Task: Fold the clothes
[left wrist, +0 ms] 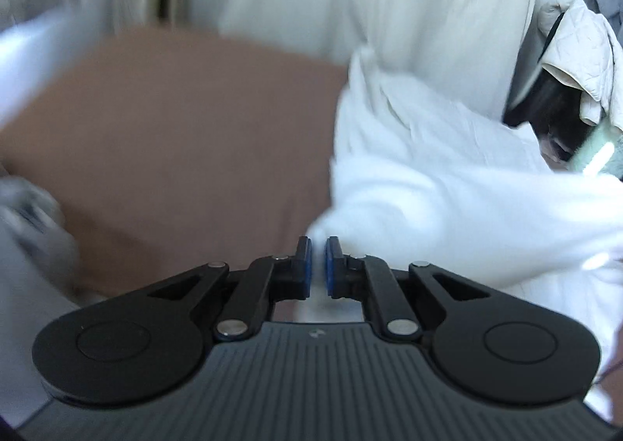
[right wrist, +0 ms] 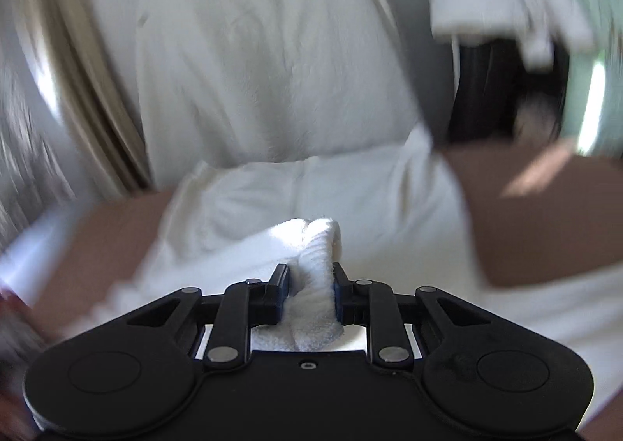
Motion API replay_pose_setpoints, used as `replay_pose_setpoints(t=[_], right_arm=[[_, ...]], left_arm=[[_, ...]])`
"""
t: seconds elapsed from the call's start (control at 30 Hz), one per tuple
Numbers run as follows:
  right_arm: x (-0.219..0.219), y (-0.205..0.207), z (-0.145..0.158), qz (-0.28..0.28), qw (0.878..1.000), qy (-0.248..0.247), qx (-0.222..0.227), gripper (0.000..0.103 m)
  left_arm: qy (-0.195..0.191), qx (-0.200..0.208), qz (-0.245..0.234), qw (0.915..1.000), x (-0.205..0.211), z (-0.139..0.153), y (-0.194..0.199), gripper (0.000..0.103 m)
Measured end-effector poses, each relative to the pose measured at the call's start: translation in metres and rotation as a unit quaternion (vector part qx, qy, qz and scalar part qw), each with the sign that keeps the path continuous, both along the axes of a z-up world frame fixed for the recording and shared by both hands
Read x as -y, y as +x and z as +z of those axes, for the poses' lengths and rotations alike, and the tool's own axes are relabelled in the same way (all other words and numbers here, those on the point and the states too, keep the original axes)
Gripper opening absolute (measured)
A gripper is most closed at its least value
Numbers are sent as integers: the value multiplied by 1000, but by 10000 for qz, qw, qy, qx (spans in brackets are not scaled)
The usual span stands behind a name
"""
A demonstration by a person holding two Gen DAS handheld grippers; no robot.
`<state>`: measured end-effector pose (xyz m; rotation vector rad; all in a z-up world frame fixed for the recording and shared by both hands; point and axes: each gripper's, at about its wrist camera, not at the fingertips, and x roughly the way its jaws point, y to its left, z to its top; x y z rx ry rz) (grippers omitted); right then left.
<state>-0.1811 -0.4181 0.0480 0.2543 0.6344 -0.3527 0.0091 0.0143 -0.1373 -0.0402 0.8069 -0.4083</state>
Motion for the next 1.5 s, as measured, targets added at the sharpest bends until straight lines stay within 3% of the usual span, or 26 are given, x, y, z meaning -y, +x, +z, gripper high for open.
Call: replay_pose_setpoints(t=[0.07, 0.13, 0.2, 0.23, 0.3, 0.33, 0.47, 0.6, 0.67, 0.83, 1.13, 1.3, 1.5], right_arm=[[-5, 0, -25, -53, 9991, -204, -369, 25], [17, -1, -67, -284, 9963, 445, -672, 25], [29, -3, -109, -540, 9880, 987, -1056, 25], [30, -8, -118, -646, 9871, 1000, -1067, 25], [29, -15, -126, -773, 9865, 1036, -1005, 25], [29, -17, -127, -809, 9866, 1057, -947, 25], [24, -11, -119, -644, 9906, 752, -939, 29], [23, -17, -108, -409, 9944, 793, -575, 52], [29, -22, -109, -495, 9929, 957, -513, 54], [45, -35, -111, -753, 9880, 1263, -465, 55], [65, -43, -123, -1032, 9792, 1679, -480, 55], [70, -44, -131, -1089, 9757, 1839, -478, 55], [62, -56, -123, -685, 9818, 1742, -326, 55]], left_arm=[[643, -2, 284, 9975, 0, -13, 2, 1], [243, -900, 278, 9953, -11, -41, 20, 1], [-505, -1742, 331, 9829, -24, -61, 29, 2], [-649, -1868, 319, 9797, -25, -64, 29, 3], [-678, -1853, 249, 9800, -26, -64, 27, 5], [-653, -1829, 196, 9808, -25, -64, 26, 11], [-772, -2063, -112, 9754, -12, -69, 28, 46], [-764, -2363, -222, 9684, -6, -77, 24, 52], [-807, -2500, -223, 9646, -2, -81, 30, 58], [-1177, -2738, 79, 9545, -12, -85, 29, 59], [-909, -2487, -124, 9642, -11, -76, 17, 65], [-998, -2634, -53, 9595, -14, -83, 27, 70], [-869, -2557, -186, 9627, -20, -86, 21, 74]])
